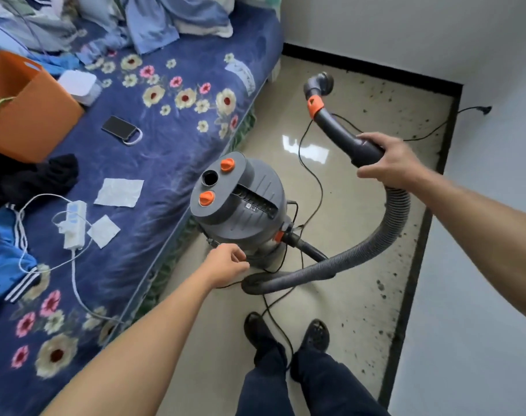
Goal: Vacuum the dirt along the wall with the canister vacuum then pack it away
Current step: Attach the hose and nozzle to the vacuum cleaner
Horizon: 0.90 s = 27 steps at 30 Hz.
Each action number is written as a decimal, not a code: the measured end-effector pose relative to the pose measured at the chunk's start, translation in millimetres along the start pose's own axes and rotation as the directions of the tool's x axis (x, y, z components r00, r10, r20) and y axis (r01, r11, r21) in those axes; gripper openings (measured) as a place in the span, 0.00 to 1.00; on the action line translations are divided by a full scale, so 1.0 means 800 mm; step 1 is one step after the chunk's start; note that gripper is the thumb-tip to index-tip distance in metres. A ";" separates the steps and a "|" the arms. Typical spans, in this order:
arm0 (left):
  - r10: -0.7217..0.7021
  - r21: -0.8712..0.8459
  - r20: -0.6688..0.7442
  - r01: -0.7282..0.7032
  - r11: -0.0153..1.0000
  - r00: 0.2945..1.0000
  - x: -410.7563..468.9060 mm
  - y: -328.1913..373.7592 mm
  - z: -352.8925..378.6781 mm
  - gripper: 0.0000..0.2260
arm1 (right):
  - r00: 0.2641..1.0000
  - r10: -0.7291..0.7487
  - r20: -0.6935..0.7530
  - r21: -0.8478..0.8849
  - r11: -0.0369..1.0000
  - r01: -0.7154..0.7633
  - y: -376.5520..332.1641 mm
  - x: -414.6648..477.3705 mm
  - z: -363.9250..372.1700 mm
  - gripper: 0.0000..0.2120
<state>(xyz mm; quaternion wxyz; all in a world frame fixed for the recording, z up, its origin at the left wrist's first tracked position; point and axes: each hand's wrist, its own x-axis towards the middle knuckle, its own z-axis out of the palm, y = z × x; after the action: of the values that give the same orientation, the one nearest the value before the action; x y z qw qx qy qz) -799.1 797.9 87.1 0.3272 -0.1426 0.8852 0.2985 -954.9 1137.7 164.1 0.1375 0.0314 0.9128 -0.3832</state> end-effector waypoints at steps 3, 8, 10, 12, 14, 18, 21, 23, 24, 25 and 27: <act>-0.083 -0.524 -0.017 0.062 0.849 0.996 0.005 0.058 -0.030 0.14 | 0.994 -0.105 0.038 -0.005 0.994 0.105 -0.040 -0.014 -0.044 0.32; -0.012 -0.965 0.085 0.085 0.248 0.996 0.036 0.151 -0.082 0.30 | 0.927 -0.104 0.359 0.011 0.994 0.107 -0.067 -0.056 -0.015 0.30; 0.001 -0.988 0.149 0.149 0.047 0.989 0.046 0.176 -0.089 0.28 | 0.881 -0.110 0.460 0.006 0.993 0.120 -0.058 -0.077 0.017 0.30; -0.083 -0.987 0.154 0.157 0.031 0.985 0.055 0.185 -0.082 0.15 | 0.876 -0.131 0.463 0.047 0.991 0.124 -0.044 -0.090 0.041 0.30; -0.149 -0.992 0.081 0.094 0.080 0.986 0.066 0.185 -0.075 0.10 | 0.900 -0.153 0.407 0.089 0.988 0.127 -0.026 -0.101 0.061 0.31; -0.185 -0.958 -0.168 -0.117 0.260 0.968 0.073 0.189 -0.089 0.15 | 0.884 -0.023 0.466 0.106 0.994 -0.031 0.029 -0.119 0.105 0.40; -0.079 -0.823 -0.311 -0.227 0.521 0.947 0.066 0.179 -0.103 0.10 | 0.821 0.133 0.555 0.157 0.953 -0.260 0.056 -0.118 0.124 0.40; 0.037 -0.683 -0.296 -0.239 0.691 0.954 0.057 0.159 -0.103 0.07 | 0.853 0.173 0.493 0.282 0.895 -0.345 0.051 -0.104 0.129 0.31; 0.080 -0.595 -0.265 -0.228 0.771 0.961 0.053 0.145 -0.100 0.07 | 0.873 0.184 0.453 0.348 0.865 -0.363 0.041 -0.095 0.130 0.27; 0.109 -0.494 -0.232 -0.213 0.843 0.967 0.051 0.131 -0.097 0.07 | 0.889 0.194 0.415 0.399 0.839 -0.370 0.029 -0.084 0.131 0.23; 0.158 -0.250 -0.198 -0.206 0.946 0.967 0.047 0.101 -0.091 0.09 | 0.913 0.201 0.354 0.446 0.822 -0.354 0.007 -0.062 0.132 0.19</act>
<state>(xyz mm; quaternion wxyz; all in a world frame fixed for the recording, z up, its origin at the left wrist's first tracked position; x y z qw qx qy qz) -899.0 813.5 141.8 0.1966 -0.1286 0.8712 0.4311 -882.1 1069.3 103.3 0.3124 0.1432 0.7366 -0.5825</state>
